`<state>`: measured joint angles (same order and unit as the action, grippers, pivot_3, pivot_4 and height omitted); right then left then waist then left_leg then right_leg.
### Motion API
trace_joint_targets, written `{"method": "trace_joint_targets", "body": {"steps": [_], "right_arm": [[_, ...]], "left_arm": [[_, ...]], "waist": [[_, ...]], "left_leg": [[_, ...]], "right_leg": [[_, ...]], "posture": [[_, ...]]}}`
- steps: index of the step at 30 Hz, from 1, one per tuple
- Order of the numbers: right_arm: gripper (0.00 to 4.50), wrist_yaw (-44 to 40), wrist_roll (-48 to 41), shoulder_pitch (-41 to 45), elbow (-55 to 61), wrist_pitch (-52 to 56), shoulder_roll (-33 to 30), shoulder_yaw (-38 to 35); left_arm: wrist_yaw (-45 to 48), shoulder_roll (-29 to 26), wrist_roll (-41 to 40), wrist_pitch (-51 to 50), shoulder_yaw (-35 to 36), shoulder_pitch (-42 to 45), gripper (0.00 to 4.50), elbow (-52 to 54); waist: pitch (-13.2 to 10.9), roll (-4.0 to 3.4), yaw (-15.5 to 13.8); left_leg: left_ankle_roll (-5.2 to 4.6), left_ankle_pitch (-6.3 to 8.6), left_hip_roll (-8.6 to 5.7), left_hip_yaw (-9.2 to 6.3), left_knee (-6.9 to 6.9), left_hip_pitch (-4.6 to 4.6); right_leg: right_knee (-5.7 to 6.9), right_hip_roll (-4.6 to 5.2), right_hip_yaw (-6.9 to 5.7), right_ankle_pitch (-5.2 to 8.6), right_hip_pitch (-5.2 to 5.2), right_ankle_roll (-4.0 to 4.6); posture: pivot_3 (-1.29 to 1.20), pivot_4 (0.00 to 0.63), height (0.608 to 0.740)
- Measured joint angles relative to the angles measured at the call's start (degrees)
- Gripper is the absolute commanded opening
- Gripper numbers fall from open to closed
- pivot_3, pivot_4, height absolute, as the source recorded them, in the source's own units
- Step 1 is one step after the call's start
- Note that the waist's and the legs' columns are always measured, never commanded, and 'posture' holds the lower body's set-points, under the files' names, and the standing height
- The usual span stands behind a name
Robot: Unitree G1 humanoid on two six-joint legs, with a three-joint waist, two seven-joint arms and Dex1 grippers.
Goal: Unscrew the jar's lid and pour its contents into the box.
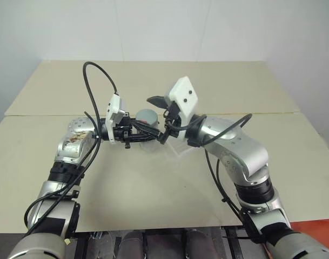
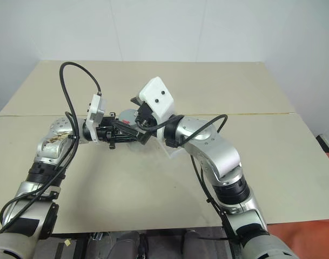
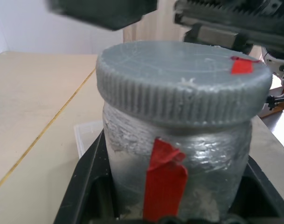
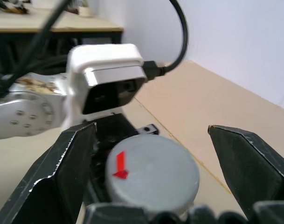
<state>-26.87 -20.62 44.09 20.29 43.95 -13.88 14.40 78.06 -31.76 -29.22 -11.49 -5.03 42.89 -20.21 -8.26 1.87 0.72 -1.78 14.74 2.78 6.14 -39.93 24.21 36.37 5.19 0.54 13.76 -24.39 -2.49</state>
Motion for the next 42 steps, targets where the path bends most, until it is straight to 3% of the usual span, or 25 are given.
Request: {"method": "trace_joint_targets", "body": {"steps": [16, 28, 42], "right_arm": [[4.46, -0.4, 0.8, 0.5, -1.7, 0.3, 0.7, 0.4], [4.46, -3.6, -2.2, -0.4, 0.5, 0.3, -3.8, 0.0], [4.46, -3.9, -3.4, -4.8, 1.7, 0.7, -8.6, -6.6]], "left_arm": [[0.0, -0.2, 0.1, -1.3, 1.7, -0.7, 1.96, 1.5], [0.0, -1.9, 0.0, -2.7, 3.7, -2.8, 1.96, 4.1], [2.2, -2.8, -0.1, -3.7, 5.3, -3.7, 1.96, 5.9]], "waist": [[0.0, 0.0, 0.1], [0.0, 0.0, 0.1], [0.0, 0.0, 0.1]], "left_leg": [[-0.03, 0.02, 0.01, -0.01, 0.01, 0.0], [-0.07, 0.04, 0.01, -0.01, 0.02, 0.0], [-0.09, 0.05, 0.02, -0.01, 0.03, 0.0]], "right_leg": [[-0.01, 0.0, 0.01, 0.0, 0.0, 0.0], [-0.03, 0.0, 0.0, 0.0, 0.01, 0.0], [-0.06, -0.02, 0.01, 0.0, 0.02, 0.0]], "posture": [[0.0, 0.15, 0.74], [0.0, 0.15, 0.74], [0.0, 0.15, 0.74]]}}
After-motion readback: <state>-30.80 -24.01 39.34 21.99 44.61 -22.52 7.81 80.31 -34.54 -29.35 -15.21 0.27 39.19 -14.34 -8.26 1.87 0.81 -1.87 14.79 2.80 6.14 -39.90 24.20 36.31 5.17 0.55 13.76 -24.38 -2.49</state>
